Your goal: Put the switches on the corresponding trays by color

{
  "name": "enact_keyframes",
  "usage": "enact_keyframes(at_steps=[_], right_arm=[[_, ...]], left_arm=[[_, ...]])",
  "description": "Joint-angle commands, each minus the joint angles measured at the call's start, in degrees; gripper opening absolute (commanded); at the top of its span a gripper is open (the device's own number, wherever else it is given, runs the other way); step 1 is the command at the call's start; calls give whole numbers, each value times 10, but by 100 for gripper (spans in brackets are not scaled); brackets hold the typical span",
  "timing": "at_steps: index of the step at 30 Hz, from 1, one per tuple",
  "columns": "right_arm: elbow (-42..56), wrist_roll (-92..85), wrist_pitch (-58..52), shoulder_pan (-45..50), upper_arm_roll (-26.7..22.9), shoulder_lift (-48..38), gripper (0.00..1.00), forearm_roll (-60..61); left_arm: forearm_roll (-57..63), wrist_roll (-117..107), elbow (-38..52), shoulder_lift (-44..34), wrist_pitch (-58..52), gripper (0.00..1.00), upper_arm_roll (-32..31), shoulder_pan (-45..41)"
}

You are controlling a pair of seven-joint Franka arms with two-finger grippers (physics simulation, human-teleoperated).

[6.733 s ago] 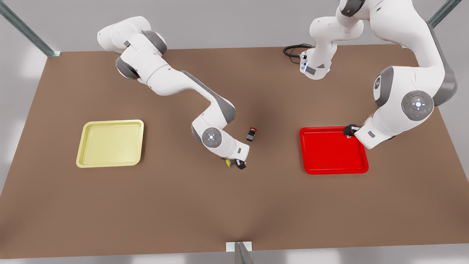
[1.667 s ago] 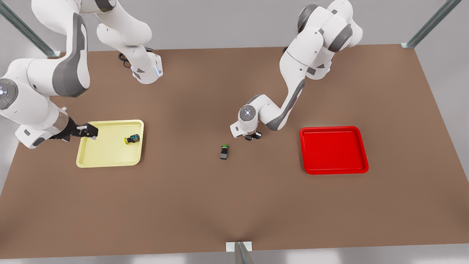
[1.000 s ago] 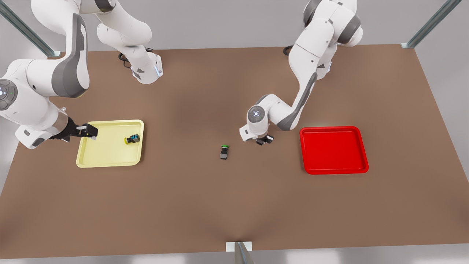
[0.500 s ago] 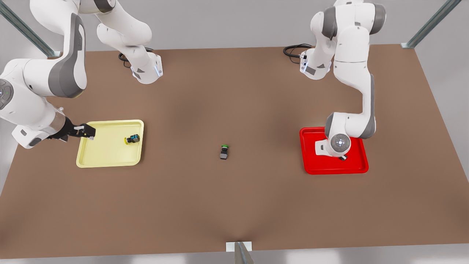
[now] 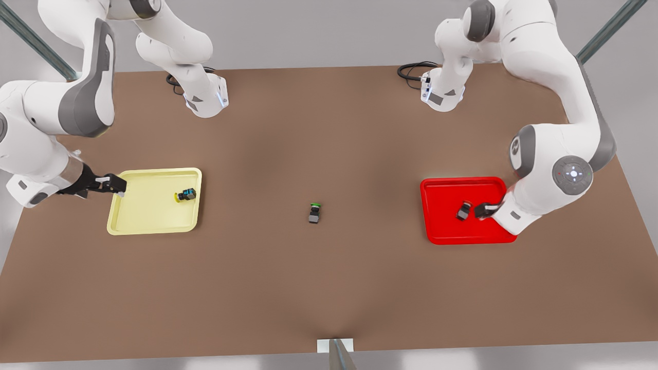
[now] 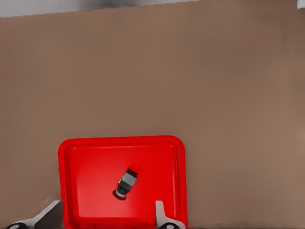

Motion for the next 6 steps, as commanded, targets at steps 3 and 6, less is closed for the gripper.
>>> enact_keyframes(at_steps=[3, 6], right_arm=[[0, 0, 0, 4, 0, -1, 100, 0], [1, 1, 0, 3, -1, 0, 100, 2]], left_arm=[[84, 0, -9, -50, 0, 100, -128, 94], [84, 4, -38, -75, 2, 100, -145, 108]])
